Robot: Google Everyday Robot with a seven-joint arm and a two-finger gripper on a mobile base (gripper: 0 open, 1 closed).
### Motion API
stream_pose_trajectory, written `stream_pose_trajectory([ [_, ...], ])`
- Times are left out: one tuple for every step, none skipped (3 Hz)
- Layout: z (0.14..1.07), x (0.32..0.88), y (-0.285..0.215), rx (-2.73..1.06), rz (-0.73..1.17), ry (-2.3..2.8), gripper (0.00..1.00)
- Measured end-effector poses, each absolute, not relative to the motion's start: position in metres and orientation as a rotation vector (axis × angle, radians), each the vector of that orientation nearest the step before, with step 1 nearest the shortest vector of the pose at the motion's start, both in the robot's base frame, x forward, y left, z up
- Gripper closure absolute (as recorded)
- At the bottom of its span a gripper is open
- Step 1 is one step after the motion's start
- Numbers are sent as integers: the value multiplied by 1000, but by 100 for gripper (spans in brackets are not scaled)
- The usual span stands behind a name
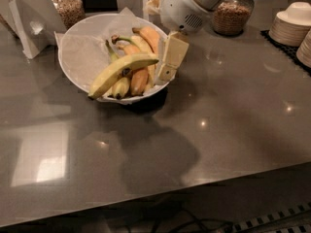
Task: Pick banana from white bowl
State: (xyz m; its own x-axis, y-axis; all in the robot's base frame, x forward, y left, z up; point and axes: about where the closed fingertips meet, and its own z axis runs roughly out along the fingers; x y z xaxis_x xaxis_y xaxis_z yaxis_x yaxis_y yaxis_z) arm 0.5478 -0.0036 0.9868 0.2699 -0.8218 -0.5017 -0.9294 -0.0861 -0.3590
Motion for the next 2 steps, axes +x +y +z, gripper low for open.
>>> stream_pose_trajectory([
  [984, 553, 8, -1948, 227, 1541, 0],
  [974, 564, 36, -1995, 272, 1468, 0],
])
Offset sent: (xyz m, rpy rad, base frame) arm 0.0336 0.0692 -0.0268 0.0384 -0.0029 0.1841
